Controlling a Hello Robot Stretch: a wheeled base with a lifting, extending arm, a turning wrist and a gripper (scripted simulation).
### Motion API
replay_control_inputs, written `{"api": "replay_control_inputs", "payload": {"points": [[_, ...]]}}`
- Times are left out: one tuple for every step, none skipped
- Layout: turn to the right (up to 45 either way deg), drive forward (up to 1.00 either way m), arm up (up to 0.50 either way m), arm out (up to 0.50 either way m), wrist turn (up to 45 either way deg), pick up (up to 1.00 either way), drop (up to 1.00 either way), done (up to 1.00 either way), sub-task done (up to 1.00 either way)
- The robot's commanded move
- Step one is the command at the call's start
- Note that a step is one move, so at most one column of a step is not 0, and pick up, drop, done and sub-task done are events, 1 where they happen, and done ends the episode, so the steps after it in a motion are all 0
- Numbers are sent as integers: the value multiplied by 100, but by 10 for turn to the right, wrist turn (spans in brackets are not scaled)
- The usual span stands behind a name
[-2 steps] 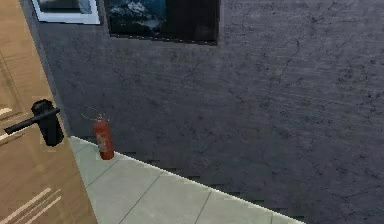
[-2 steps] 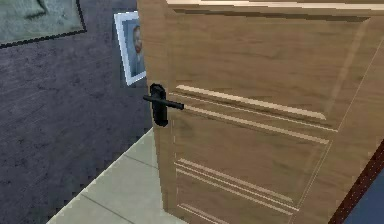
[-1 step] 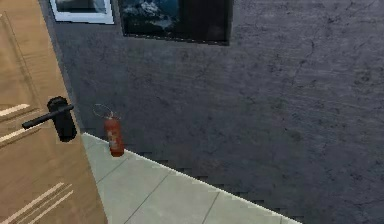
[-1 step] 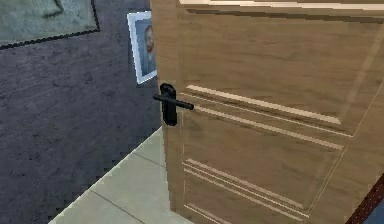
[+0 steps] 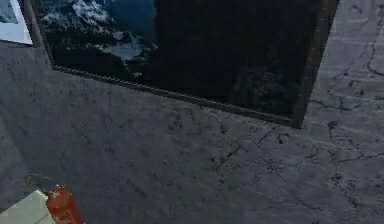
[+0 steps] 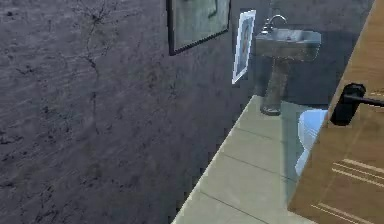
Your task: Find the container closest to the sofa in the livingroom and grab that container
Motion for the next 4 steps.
{"api": "replay_control_inputs", "payload": {"points": [[-360, 0, 0, 0, 0, 0, 0, 0, 0], [0, 5, 0, 0, 0, 0, 0, 0, 0], [-240, 0, 0, 0, 0, 0, 0, 0, 0], [0, 40, 0, 0, 0, 0, 0, 0, 0]]}}
